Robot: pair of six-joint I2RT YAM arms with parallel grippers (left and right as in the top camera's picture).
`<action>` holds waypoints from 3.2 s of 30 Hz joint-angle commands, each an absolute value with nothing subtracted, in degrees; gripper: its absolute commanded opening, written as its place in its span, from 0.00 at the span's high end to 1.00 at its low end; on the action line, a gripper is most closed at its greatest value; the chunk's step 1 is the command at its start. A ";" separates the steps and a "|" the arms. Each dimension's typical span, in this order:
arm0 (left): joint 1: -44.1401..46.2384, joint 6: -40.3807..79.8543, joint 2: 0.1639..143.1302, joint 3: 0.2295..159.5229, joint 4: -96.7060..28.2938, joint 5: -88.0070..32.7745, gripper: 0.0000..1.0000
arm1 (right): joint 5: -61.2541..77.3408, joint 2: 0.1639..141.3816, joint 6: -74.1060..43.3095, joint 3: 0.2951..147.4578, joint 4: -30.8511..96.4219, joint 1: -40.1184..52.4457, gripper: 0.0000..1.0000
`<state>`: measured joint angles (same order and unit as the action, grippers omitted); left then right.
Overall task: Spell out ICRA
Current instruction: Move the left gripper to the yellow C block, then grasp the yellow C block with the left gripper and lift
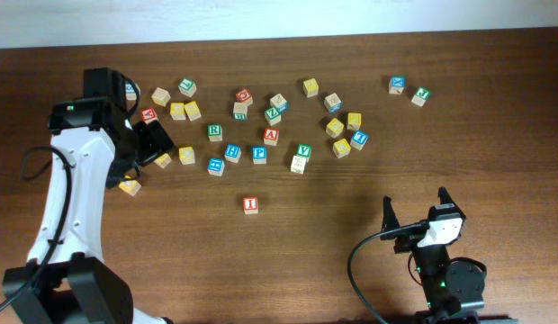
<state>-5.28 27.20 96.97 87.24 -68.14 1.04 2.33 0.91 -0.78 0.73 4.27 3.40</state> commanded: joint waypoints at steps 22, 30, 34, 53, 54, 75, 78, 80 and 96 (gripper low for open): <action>2.63 13.54 108.62 86.91 -50.43 1.28 0.21 | 1.87 0.47 -0.40 0.32 4.47 2.96 0.02; 2.63 13.13 110.28 86.89 -44.88 1.21 0.24 | 1.85 0.47 -0.40 0.32 4.47 2.96 0.02; 2.63 12.14 111.18 86.89 -47.57 1.17 0.20 | 1.87 0.47 -0.40 0.32 4.47 2.96 0.02; 4.93 9.08 113.58 86.48 -47.51 2.48 0.22 | 1.87 0.47 -0.40 0.32 4.47 2.96 0.01; 4.93 9.06 113.58 86.28 -47.40 2.81 0.23 | 1.87 0.47 -0.40 0.32 4.47 2.96 0.02; 2.83 6.33 118.30 86.21 -45.63 0.78 0.30 | 1.87 0.47 -0.43 0.32 4.47 2.96 0.02; 2.83 6.33 118.30 86.21 -45.43 -1.61 0.30 | 1.87 0.47 -0.40 0.32 4.47 2.96 0.02; 2.83 6.33 118.30 86.21 -45.47 -1.74 0.31 | 1.87 0.47 -0.43 0.32 4.47 2.96 0.02; 2.83 6.37 122.15 83.66 -43.27 1.17 0.41 | 1.87 0.47 -0.40 0.32 4.47 2.96 0.02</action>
